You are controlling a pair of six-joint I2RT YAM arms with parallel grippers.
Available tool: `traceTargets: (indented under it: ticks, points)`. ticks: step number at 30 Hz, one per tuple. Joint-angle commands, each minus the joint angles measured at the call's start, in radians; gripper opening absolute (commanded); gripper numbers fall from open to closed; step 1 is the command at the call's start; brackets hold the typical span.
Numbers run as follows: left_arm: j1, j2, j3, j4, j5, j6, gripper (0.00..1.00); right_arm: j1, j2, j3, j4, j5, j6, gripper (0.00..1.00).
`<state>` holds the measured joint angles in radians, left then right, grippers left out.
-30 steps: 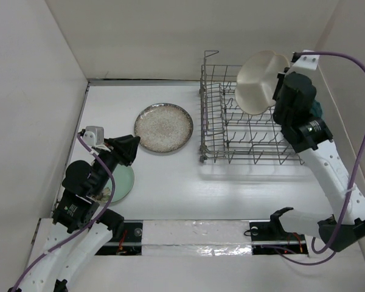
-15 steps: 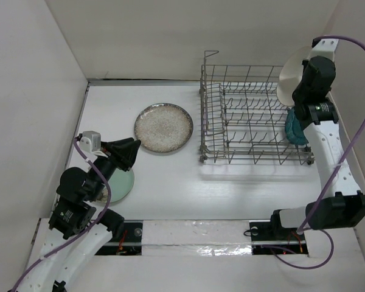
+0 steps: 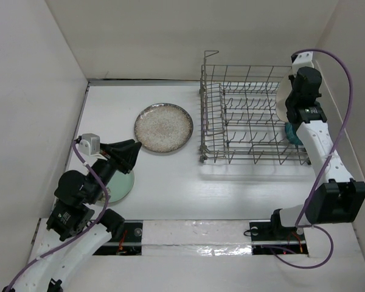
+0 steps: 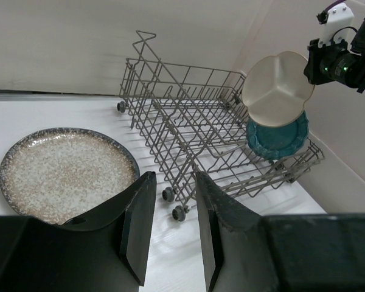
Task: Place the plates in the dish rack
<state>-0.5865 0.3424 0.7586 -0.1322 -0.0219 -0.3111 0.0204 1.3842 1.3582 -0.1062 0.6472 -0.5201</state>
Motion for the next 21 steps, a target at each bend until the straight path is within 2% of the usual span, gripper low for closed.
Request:
traceTargets:
  ticks: [1, 7, 21]
  points:
    - [-0.018, -0.017, 0.001, 0.036, -0.012, 0.015, 0.29, -0.007, -0.051, 0.055, 0.257, -0.027, -0.021, 0.00]
    - [-0.018, -0.016, -0.002, 0.036, -0.013, 0.015, 0.29, -0.007, -0.020, 0.048, 0.201, -0.020, -0.050, 0.00]
    - [-0.027, -0.023, -0.005, 0.036, -0.018, 0.015, 0.29, -0.048, -0.073, -0.073, 0.192, -0.029, -0.093, 0.00]
